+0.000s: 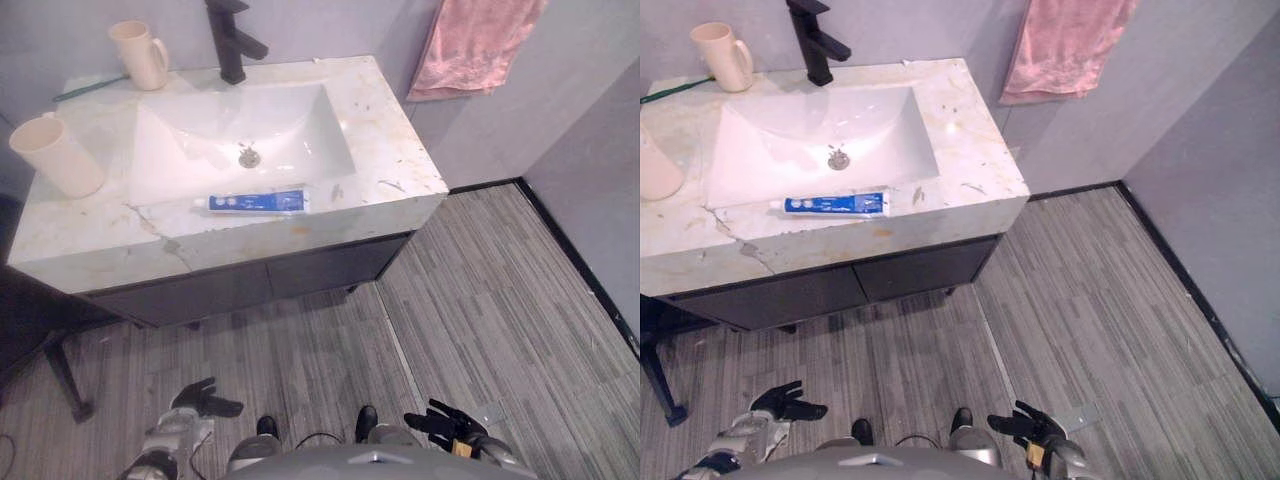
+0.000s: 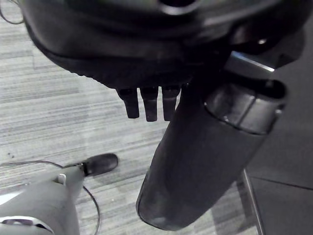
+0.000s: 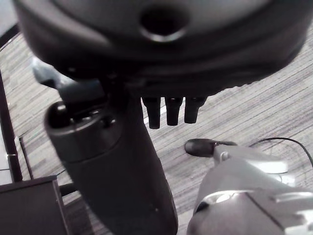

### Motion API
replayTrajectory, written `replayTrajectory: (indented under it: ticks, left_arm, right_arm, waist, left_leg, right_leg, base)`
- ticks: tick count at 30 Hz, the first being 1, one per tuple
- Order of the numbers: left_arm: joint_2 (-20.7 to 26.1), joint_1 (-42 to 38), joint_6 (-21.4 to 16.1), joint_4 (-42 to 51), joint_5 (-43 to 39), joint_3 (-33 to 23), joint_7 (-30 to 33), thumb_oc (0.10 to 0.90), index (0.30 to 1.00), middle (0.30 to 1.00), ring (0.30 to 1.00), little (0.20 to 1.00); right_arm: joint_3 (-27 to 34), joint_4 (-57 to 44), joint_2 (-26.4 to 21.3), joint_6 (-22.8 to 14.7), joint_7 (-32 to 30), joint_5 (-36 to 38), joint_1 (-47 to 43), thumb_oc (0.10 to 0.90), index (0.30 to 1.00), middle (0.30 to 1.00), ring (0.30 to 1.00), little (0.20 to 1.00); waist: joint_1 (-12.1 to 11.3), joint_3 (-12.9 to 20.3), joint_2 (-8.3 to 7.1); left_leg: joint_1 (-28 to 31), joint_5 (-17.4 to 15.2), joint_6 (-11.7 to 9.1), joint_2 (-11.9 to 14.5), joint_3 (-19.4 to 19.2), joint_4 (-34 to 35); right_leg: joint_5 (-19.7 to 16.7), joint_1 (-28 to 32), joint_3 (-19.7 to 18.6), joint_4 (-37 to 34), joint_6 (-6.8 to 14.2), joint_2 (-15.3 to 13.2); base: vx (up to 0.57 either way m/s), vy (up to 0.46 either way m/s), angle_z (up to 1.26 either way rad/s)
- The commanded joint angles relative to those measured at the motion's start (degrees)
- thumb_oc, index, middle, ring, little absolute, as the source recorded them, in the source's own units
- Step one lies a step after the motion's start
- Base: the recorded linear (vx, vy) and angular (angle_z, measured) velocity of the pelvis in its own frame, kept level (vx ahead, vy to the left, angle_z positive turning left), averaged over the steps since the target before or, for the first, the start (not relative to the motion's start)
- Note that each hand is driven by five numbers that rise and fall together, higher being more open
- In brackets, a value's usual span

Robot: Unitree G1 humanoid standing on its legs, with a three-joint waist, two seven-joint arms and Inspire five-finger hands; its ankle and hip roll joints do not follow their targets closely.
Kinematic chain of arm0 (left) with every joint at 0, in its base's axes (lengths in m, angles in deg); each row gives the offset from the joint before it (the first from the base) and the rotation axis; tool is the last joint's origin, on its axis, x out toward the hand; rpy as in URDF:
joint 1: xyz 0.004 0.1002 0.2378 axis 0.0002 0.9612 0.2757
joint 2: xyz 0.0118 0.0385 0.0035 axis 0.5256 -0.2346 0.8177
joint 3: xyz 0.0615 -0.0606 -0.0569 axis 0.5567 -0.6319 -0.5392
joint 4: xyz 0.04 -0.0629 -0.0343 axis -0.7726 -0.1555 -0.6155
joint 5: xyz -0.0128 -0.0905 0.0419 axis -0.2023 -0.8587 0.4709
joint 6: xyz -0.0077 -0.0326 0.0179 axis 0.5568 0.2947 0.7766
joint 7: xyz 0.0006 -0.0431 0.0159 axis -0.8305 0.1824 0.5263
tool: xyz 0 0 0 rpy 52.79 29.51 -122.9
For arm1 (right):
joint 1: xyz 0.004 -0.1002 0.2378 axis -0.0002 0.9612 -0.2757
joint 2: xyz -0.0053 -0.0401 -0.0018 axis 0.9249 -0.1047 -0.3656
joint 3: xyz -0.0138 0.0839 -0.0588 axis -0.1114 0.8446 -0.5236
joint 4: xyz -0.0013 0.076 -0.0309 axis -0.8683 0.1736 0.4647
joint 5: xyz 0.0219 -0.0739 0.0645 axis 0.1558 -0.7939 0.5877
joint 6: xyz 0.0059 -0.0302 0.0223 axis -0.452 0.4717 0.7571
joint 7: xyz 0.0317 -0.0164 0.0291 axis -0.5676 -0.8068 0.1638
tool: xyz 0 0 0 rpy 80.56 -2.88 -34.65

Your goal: Organize the bathroom.

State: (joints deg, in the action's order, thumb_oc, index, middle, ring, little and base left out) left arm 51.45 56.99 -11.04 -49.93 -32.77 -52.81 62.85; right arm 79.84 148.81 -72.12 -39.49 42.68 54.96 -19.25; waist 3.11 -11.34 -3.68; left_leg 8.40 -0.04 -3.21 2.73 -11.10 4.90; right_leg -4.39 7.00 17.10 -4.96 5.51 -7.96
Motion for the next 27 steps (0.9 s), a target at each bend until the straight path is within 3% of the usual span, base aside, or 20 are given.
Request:
replayTrajectory:
  ticks: [1,2,3,6,8,11,12,19,23,27]
  left_arm:
    - [-0.65,-1.81,-3.27,-1.5,-4.65,-1.18,7.77,0.8,0.9,0.9,0.9,0.9]
    - [-1.02,-1.71,-7.16,0.21,-9.27,-3.87,14.29,0.8,0.9,0.9,0.9,0.9]
    - [-1.29,-1.42,-11.65,2.0,-6.87,-5.44,22.99,0.8,0.9,0.9,0.9,0.9]
    - [-2.06,-0.8,-19.12,9.4,-0.5,-7.05,42.34,0.8,0.9,0.9,0.9,0.9]
    - [-2.24,-0.51,-19.82,14.35,2.24,-7.29,47.39,0.8,0.9,0.9,0.9,0.9]
    - [-1.21,0.28,-24.03,25.12,10.56,-6.55,55.22,0.8,0.9,0.9,0.9,0.9]
    - [-0.07,0.7,-23.31,31.71,12.95,-6.62,57.45,0.8,0.9,0.9,0.9,0.9]
    - [5.25,1.77,-25.21,54.45,26.03,-8.78,60.96,0.8,0.9,0.9,0.9,0.9]
    - [8.8,-0.57,-24.71,66.09,34.88,-7.88,55.99,0.8,0.9,0.9,0.9,0.9]
    - [11.17,-4.1,-21.62,70.62,38.26,-5.53,50.71,0.8,0.9,0.9,0.9,0.9]
  right_arm:
    - [-0.28,0.23,-3.58,-0.69,0.26,-2.11,-0.53,0.8,0.9,0.9,0.9,0.9]
    - [-0.34,0.73,-3.11,-0.44,-0.38,-2.77,-0.25,0.8,0.9,0.9,0.9,0.9]
    - [-0.52,1.13,-2.73,-0.35,-1.01,-2.06,-0.07,0.8,0.9,0.9,0.9,0.9]
    - [-1.39,1.62,-1.26,0.34,-3.39,-1.59,0.29,0.8,0.9,0.9,0.9,0.9]
    - [-1.85,1.91,-0.65,0.7,-3.95,-0.62,0.29,0.8,0.9,0.9,0.9,0.9]
    - [-2.78,2.05,0.39,1.88,-5.82,0.15,0.3,0.8,0.9,0.9,0.9,0.9]
    - [-2.92,2.23,0.43,2.08,-6.11,0.23,0.32,0.8,0.9,0.9,0.9,0.9]
    - [-2.97,2.43,0.44,2.24,-6.39,1.36,0.07,0.8,0.9,0.9,0.9,0.9]
    - [-2.97,3.41,0.05,1.47,-5.67,1.46,-0.14,0.8,0.9,0.9,0.9,0.9]
    - [-3.55,4.23,-0.09,1.13,-5.16,0.84,-0.26,0.8,0.9,0.9,0.9,0.9]
  waist:
    - [-1.05,1.93,2.99]
    - [-1.42,2.14,2.94]
    - [-1.78,2.15,2.86]
    - [-3.07,1.79,2.41]
    - [-3.78,1.55,2.21]
    - [-5.0,1.06,1.94]
    - [-5.36,0.85,2.08]
    - [-6.59,0.2,2.46]
    - [-6.62,0.49,2.79]
    - [-5.96,0.92,3.12]
  left_leg:
    - [-5.05,-3.32,1.21,-3.87,6.01,-4.49]
    - [-4.85,-3.28,1.25,-4.07,6.12,-4.16]
    - [-4.74,-3.29,1.26,-4.16,6.28,-3.99]
    - [-5.24,-2.94,1.03,-4.49,7.06,-3.92]
    - [-5.47,-2.91,0.98,-4.65,7.57,-3.92]
    - [-5.6,-2.83,0.76,-4.64,8.35,-3.81]
    - [-5.49,-2.81,0.7,-4.61,8.71,-3.56]
    - [-5.71,-2.94,0.37,-4.62,9.67,-3.71]
    - [-5.34,-3.11,0.32,-4.27,9.59,-3.28]
    - [-4.61,-3.27,0.35,-4.05,8.88,-2.71]
  right_leg:
    - [7.72,-4.21,-1.6,6.15,2.74,5.46]
    - [7.85,-3.95,-1.2,6.05,2.75,5.34]
    - [7.98,-3.78,-0.9,6.0,2.74,5.27]
    - [7.87,-3.84,-0.34,6.07,2.75,5.07]
    - [7.96,-3.86,0.05,6.23,2.7,4.99]
    - [8.15,-3.9,0.57,6.67,2.51,4.91]
    - [8.31,-3.9,0.69,6.79,2.41,4.94]
    - [8.53,-3.75,1.27,6.68,2.16,4.75]
    - [8.7,-3.44,1.59,6.56,2.38,4.66]
    - [8.76,-3.08,1.62,6.32,2.78,4.66]
  base:
    - [0.06,0.046,-0.04]
    - [0.08,0.047,-0.04]
    - [0.04,0.009,0.01]
    - [-0.02,-0.013,0.04]
    - [-0.03,-0.043,0.11]
    - [-0.04,-0.047,0.27]
    - [-0.04,-0.017,0.16]
    - [-0.04,-0.007,0.12]
    - [-0.01,-0.009,0.03]
    - [0.0,0.0,0.0]
